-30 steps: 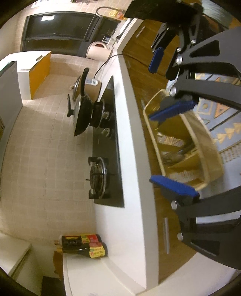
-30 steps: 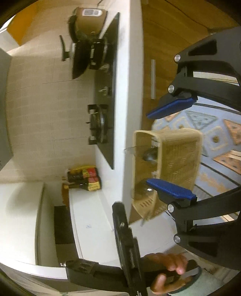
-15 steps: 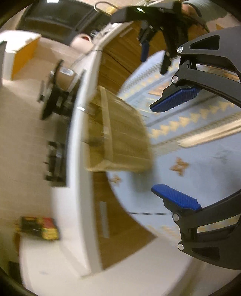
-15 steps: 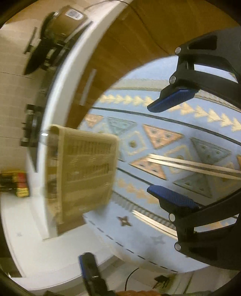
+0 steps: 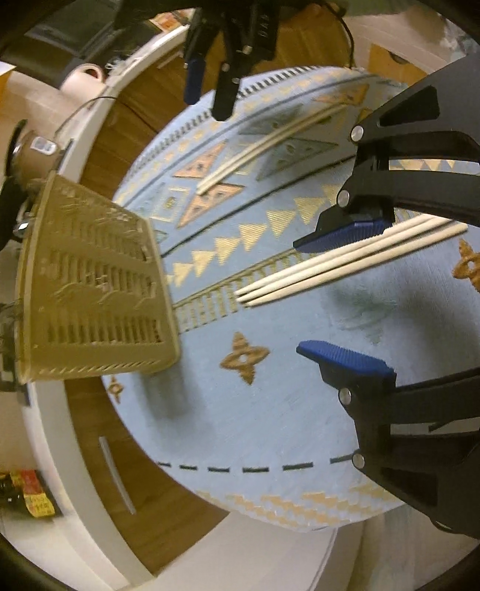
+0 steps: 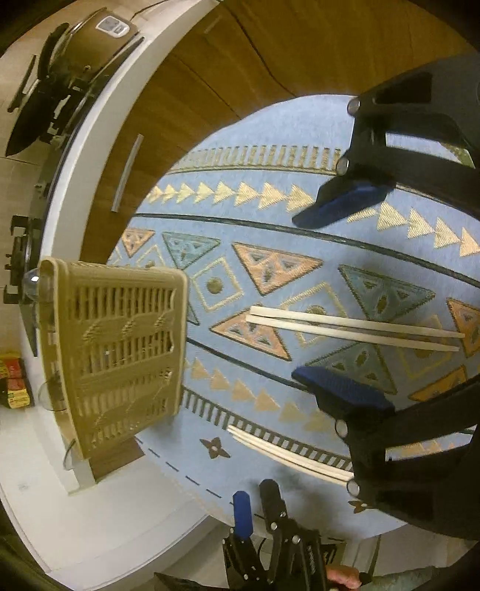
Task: Organize utensils
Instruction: 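Lower both open grippers toward the wooden chopsticks on the cloth, then close the left gripper on a chopstick while the right gripper closes on another chopstick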
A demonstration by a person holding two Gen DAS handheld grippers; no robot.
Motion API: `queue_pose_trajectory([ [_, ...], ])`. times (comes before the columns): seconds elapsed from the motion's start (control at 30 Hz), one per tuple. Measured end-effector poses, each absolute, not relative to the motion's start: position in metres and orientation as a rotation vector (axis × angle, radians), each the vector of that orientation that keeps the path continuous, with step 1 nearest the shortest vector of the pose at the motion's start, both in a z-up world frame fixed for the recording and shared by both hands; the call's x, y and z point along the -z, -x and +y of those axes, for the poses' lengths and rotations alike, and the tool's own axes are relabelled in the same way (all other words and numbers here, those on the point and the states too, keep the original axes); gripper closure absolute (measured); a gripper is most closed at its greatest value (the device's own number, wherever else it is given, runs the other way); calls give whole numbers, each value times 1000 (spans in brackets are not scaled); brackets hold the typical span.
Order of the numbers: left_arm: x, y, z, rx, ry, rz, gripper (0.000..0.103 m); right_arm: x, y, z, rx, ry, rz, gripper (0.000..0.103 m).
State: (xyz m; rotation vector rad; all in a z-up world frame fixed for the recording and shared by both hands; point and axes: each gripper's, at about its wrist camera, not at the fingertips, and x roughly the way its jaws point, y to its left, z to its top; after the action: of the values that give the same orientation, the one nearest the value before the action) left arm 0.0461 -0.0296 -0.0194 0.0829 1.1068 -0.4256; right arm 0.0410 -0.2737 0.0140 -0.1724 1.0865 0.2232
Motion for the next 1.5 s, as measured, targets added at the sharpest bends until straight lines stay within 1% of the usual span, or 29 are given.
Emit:
queue_pose_trajectory([
  [0.07, 23, -48, -33, 426, -90, 1120, 63, -11, -43, -276, -221, 158, 1101, 40],
  [0.2, 33, -50, -41, 413, -134, 1139, 65, -6, -47, -283, -213, 121, 1124, 42],
  [0.33, 41, -53, -44, 375, -177, 1156, 76, -3, -47, -284, -212, 131, 1128, 45],
  [0.4, 44, -54, -42, 376, -166, 1160, 77, 0, -47, -284, -214, 130, 1135, 49],
  [0.7, 45, -59, -49, 382, -164, 1175, 76, 18, -59, -292, -210, 69, 1210, 49],
  [0.77, 45, -60, -52, 370, -185, 1172, 74, 22, -62, -292, -220, 54, 1228, 49],
  [0.87, 46, -60, -53, 363, -218, 1179, 78, 26, -63, -292, -219, 53, 1241, 49],
  [0.9, 46, -59, -54, 367, -229, 1184, 81, 26, -64, -293, -214, 55, 1244, 53],
  [0.93, 45, -59, -54, 373, -228, 1191, 90, 27, -65, -294, -211, 53, 1248, 57],
  [0.97, 45, -60, -55, 380, -226, 1201, 94, 27, -67, -295, -210, 51, 1254, 64],
  [1.0, 45, -60, -55, 383, -225, 1204, 95, 28, -69, -296, -216, 37, 1269, 67],
  [1.07, 45, -65, -57, 380, -224, 1210, 95, 30, -75, -299, -230, -7, 1298, 69],
  [1.13, 45, -71, -61, 371, -229, 1218, 92, 32, -83, -302, -242, -40, 1325, 70],
  [1.2, 44, -77, -63, 374, -236, 1218, 92, 34, -89, -301, -243, -38, 1338, 76],
  [1.3, 44, -84, -64, 379, -229, 1225, 92, 36, -94, -297, -260, -41, 1349, 79],
  [1.5, 41, -90, -57, 398, -205, 1227, 92, 36, -94, -281, -292, -16, 1350, 80],
])
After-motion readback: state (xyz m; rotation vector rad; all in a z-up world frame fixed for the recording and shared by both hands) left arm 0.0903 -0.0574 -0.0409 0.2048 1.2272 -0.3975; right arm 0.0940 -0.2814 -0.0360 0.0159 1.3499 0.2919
